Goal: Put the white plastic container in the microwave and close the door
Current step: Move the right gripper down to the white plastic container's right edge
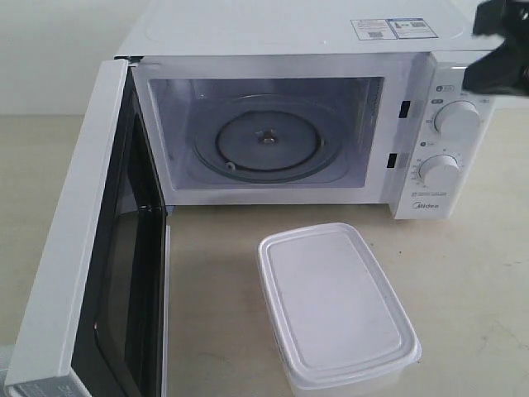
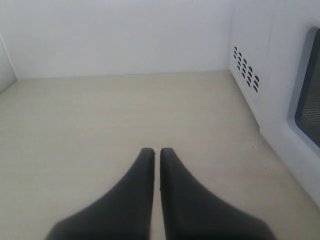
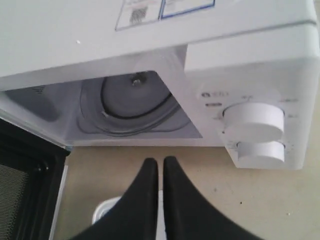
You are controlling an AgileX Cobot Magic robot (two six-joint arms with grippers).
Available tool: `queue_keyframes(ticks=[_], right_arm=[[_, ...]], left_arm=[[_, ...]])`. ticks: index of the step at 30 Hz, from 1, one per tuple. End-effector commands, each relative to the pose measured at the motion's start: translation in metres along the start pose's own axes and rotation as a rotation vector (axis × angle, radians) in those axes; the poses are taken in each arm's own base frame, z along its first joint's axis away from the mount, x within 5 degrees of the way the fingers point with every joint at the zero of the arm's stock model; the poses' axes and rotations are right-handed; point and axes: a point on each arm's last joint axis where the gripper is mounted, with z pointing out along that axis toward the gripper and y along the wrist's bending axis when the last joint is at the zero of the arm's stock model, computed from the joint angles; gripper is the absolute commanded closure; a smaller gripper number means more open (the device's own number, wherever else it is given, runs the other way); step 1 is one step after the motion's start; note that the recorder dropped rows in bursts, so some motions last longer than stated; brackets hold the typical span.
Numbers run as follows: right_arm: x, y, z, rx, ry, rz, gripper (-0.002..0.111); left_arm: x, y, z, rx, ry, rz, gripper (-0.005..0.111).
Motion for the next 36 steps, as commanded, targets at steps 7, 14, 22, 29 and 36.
queue_keyframes(ticks=[7, 14, 22, 29, 36], right_arm=[[0.072, 0.013, 0.053, -0.027, 0.239, -0.032, 0.096], [0.084, -0.004, 0.066, 0.096, 0.322, -0.085, 0.056], [0.121, -0.026, 0.071, 0.155, 0.341, -0.135, 0.058], [0.138, -0.015, 0.084, 0.086, 0.426, -0.120, 0.058], [0.131, 0.014, 0.082, -0.179, 0.459, 0.015, 0.058]], left_arm=[[0.001, 0.000, 0.000, 0.003, 0.000, -0.019, 0.102], [0.001, 0.000, 0.000, 0.003, 0.000, -0.019, 0.102], [0.001, 0.000, 0.000, 0.003, 0.000, -0.019, 0.102], [0.001, 0.000, 0.000, 0.003, 0.000, -0.019, 0.102], [0.001, 0.000, 0.000, 0.003, 0.000, -0.019, 0.102]])
